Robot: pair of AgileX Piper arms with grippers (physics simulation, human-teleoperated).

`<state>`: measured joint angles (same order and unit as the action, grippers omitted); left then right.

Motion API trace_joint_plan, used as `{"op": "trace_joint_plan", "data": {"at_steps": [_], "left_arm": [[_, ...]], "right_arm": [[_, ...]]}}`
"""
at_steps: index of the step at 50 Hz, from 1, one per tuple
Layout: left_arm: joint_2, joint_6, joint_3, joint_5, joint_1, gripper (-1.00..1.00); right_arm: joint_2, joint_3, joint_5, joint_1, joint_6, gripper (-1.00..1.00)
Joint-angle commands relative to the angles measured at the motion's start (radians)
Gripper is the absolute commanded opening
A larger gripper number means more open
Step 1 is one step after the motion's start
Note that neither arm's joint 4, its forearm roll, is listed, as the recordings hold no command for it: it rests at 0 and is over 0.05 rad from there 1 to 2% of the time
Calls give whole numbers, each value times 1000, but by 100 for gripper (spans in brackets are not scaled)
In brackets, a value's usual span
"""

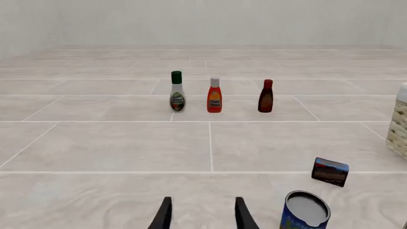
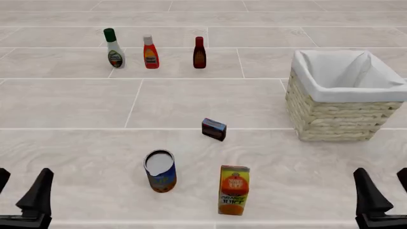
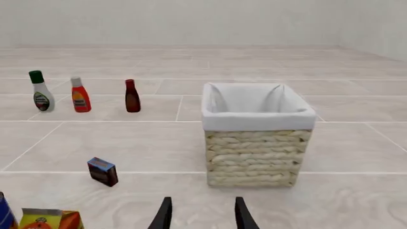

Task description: Pick the chocolate pudding and place it in the basket.

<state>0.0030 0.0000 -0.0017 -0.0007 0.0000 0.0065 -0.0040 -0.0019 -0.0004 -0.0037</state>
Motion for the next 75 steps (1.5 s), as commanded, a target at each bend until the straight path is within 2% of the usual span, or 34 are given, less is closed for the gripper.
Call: {"op": "trace_joint_plan", "data": {"at_steps": [1, 15, 21, 23, 27, 29, 36, 40, 49, 56, 75], "left_arm": [[5, 0, -3, -1, 0, 100], [5, 0, -3, -1, 0, 100], [5, 0, -3, -1, 0, 100], [5, 0, -3, -1, 0, 100], [5, 0, -3, -1, 0, 100], [5, 0, -3, -1, 0, 100], [5, 0, -3, -1, 0, 100], [5, 0, -3, -1, 0, 100], [5, 0, -3, -1, 0, 100], [5, 0, -3, -1, 0, 100], [4, 0, -3, -1, 0, 100]], "right_arm": [[59, -4, -49, 23, -12, 100], [85, -42, -39, 92, -27, 100], [199, -66, -109, 105, -20, 100], [273, -83, -150, 113, 0, 100], [338, -101, -193, 117, -5, 100], [383, -112, -207, 139, 22, 100], [477, -148, -256, 142, 29, 100], [512, -164, -283, 168, 9, 100], [621, -212, -329, 214, 14, 100], [701, -247, -362, 243, -3, 100], [868, -392, -342, 306, -40, 100]]}}
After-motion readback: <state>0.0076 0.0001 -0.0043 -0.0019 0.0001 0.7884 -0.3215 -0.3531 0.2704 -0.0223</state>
